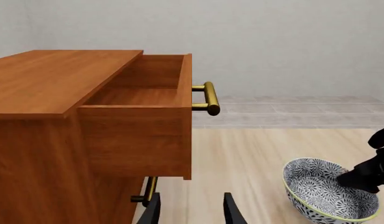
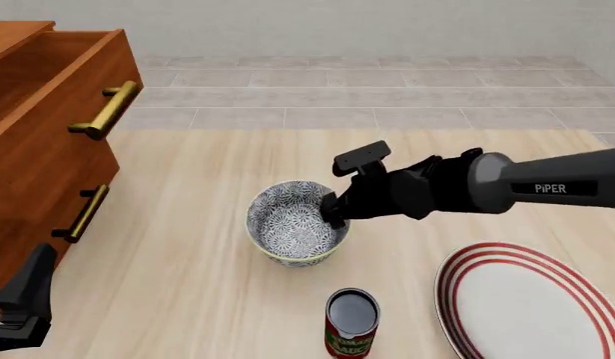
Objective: Put the bowl on the plate.
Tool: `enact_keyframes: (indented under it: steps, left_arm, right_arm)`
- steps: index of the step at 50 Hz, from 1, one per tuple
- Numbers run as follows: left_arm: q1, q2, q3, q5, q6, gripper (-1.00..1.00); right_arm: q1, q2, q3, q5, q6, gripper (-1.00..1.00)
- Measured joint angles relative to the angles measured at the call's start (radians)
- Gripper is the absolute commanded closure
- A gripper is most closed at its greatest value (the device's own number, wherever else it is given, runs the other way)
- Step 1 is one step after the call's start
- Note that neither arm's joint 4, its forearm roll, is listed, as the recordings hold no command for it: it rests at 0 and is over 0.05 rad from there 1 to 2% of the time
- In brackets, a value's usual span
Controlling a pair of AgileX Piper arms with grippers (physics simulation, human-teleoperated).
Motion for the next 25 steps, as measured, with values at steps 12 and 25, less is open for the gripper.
enact_keyframes:
  steps: [12,25]
  left_arm:
    - [0.0,0.0,0.0,0.0,0.0,-1.0]
    - [0.0,0.0,0.0,0.0,0.0,-1.0]
  right_arm:
    - [0.017,0.023,0.021,-0.02,0.013,-1.0]
    - [0.027,0.047,0.038,-0.041,0.021,1.0]
